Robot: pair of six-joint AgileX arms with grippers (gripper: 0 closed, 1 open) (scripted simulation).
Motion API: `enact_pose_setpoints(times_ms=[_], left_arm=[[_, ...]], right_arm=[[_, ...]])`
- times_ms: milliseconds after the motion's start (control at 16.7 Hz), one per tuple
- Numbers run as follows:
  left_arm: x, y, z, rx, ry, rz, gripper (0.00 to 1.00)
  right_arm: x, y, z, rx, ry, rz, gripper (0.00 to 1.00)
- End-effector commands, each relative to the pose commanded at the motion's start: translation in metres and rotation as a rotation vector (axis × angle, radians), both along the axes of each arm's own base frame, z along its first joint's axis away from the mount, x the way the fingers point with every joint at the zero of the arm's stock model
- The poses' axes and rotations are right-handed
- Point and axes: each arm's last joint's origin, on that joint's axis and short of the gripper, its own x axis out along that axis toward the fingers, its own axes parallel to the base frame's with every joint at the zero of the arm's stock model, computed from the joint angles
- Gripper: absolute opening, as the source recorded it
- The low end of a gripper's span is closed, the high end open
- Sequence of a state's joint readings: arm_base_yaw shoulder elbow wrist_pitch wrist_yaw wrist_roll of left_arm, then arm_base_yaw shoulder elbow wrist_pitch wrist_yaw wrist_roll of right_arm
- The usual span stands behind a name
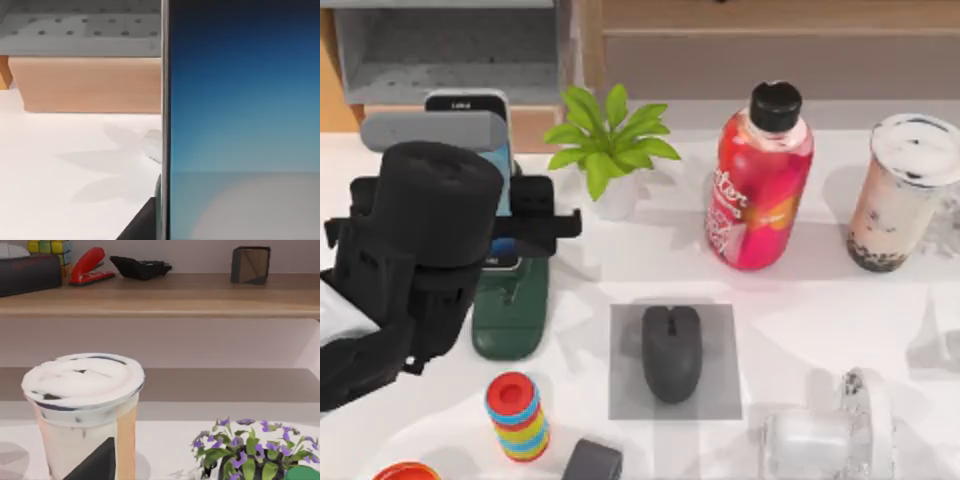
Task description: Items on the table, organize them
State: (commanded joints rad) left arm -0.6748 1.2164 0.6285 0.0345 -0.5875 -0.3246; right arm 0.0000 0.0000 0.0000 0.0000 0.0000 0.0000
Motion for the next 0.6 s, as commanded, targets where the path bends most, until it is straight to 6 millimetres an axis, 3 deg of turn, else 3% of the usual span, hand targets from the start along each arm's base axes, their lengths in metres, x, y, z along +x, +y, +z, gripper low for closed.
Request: enact_pose_setpoints(times_ms=[600], left_arm=[[0.0, 0.0, 0.0, 0.0, 0.0, 0.0, 0.9]], right_arm=[[0.0, 0.0, 0.0, 0.0, 0.0, 0.0, 1.0]])
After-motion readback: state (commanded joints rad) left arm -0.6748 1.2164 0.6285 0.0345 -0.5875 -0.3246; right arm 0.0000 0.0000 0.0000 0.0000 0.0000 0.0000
